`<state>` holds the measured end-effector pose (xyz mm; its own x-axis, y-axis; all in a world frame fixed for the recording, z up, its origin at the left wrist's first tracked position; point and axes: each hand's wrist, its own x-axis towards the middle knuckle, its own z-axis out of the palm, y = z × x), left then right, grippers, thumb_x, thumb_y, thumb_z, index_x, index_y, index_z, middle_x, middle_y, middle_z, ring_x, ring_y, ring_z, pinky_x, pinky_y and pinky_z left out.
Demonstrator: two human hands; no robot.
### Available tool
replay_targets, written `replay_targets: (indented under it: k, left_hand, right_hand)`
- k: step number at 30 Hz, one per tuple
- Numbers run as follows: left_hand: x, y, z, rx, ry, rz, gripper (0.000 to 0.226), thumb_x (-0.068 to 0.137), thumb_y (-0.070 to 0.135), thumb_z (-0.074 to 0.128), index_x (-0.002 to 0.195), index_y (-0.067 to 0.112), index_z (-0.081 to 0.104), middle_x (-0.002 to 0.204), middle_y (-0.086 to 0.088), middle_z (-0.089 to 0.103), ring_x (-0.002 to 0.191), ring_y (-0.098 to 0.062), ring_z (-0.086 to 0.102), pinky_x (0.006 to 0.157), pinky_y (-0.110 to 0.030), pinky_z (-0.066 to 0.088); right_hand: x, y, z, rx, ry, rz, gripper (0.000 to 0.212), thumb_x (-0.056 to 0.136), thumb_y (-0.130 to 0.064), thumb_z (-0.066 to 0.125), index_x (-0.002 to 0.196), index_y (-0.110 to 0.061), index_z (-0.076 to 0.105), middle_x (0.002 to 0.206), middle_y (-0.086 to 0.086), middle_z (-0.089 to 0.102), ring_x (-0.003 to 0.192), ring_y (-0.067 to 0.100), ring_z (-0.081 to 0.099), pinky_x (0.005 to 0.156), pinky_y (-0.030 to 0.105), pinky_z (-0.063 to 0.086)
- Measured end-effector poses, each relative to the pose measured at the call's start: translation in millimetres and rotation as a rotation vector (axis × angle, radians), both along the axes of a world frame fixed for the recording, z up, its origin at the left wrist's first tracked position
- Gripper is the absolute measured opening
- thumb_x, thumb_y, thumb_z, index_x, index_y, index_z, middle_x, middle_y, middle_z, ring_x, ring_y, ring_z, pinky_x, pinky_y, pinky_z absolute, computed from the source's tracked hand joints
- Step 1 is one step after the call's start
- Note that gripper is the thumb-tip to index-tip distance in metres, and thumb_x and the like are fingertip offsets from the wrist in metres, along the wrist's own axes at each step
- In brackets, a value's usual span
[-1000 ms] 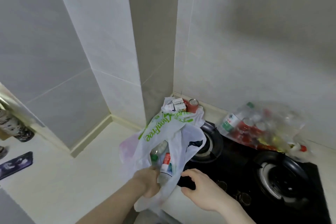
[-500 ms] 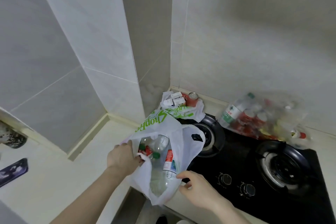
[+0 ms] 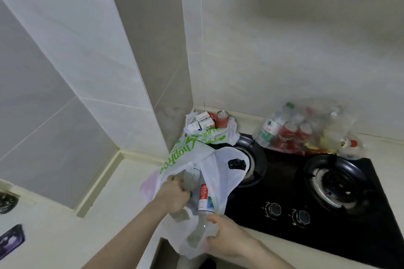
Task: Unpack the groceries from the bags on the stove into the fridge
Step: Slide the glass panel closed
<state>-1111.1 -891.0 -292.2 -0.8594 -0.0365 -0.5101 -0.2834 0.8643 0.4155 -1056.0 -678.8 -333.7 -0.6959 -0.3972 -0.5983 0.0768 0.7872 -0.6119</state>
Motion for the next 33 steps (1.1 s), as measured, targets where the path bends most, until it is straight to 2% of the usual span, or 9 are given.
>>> replay_targets:
  k: [3,6,11,15,17,24,27,29,33]
  left_hand:
    - [-9,-16,-15,-0.142,0.030,0.072,0.073,0.081,0.043,0.057,0.148,0.017,0.041,0.147,-0.006,0.039,0.130,-0.030,0.051,0.094,-0.037,0.052]
    - [-15,-29,-30,-0.293,0.043,0.038,0.067,0.086,0.047,0.056,0.146,0.022,0.041,0.144,-0.004,0.045,0.127,-0.026,0.056,0.090,-0.036,0.050]
    - [-24,-49,-43,-0.384,0.010,-0.010,0.039,0.085,0.048,0.054,0.121,0.035,0.065,0.099,0.012,0.066,0.101,-0.015,0.068,0.076,-0.024,0.045]
    - [-30,-59,-51,-0.344,0.033,-0.022,0.040,0.095,0.058,0.048,0.122,0.035,0.067,0.114,0.009,0.070,0.107,-0.016,0.066,0.080,-0.027,0.045]
    - [-30,-60,-50,-0.307,0.064,-0.013,0.038,0.098,0.055,0.045,0.116,0.032,0.070,0.110,0.006,0.071,0.095,-0.017,0.064,0.076,-0.027,0.042]
    - [-43,-63,5,-0.100,0.242,0.204,0.048,0.091,0.055,0.051,0.069,0.014,0.062,0.083,-0.015,0.071,0.083,-0.036,0.066,0.071,-0.034,0.051]
    - [-46,-73,34,-0.037,0.293,0.251,0.056,0.089,0.053,0.052,0.052,0.011,0.047,0.058,-0.011,0.060,0.071,-0.037,0.063,0.056,-0.033,0.044]
    - [-37,-81,47,-0.036,0.330,0.271,0.056,0.087,0.052,0.056,0.050,0.012,0.041,0.051,-0.007,0.049,0.066,-0.038,0.059,0.052,-0.032,0.036]
    - [-15,-93,70,-0.058,0.420,0.266,0.052,0.084,0.049,0.061,0.054,0.011,0.041,0.047,-0.003,0.043,0.053,-0.029,0.046,0.048,-0.030,0.028]
  right_hand:
    - [0,-4,-1,0.008,0.018,-0.090,0.059,0.093,-0.027,0.064,0.150,-0.026,0.048,0.150,-0.002,0.047,0.139,0.010,0.046,0.107,0.011,0.030]
    - [0,-11,-5,0.032,0.019,-0.126,0.058,0.094,-0.029,0.064,0.150,-0.026,0.047,0.151,-0.002,0.045,0.139,0.012,0.046,0.110,0.015,0.030]
    - [0,-22,-15,0.079,-0.022,-0.208,0.060,0.093,-0.030,0.063,0.150,-0.023,0.046,0.150,0.001,0.047,0.136,0.016,0.049,0.113,0.023,0.037]
    - [1,-30,-16,0.086,-0.096,-0.274,0.060,0.096,-0.031,0.063,0.151,-0.024,0.039,0.130,-0.003,0.059,0.122,0.016,0.058,0.101,0.023,0.044]
    - [3,-34,-20,0.067,-0.145,-0.317,0.067,0.094,-0.034,0.064,0.154,-0.027,0.035,0.117,-0.010,0.059,0.111,0.013,0.060,0.098,0.022,0.046]
    - [14,-45,-31,0.051,-0.241,-0.426,0.062,0.082,-0.048,0.070,0.134,-0.044,0.036,0.124,-0.005,0.069,0.110,0.014,0.067,0.102,0.033,0.053]
    - [16,-45,-36,0.090,-0.261,-0.461,0.073,0.078,-0.053,0.072,0.140,-0.028,0.043,0.106,-0.010,0.067,0.103,0.012,0.066,0.094,0.026,0.054]
    - [14,-47,-34,0.073,-0.286,-0.472,0.056,0.083,-0.048,0.075,0.130,-0.028,0.051,0.097,-0.017,0.061,0.098,0.009,0.063,0.077,0.017,0.051]
    - [7,-60,-32,0.027,-0.430,-0.557,0.040,0.083,-0.031,0.075,0.122,-0.023,0.068,0.106,0.001,0.072,0.075,0.011,0.070,0.054,0.018,0.054]
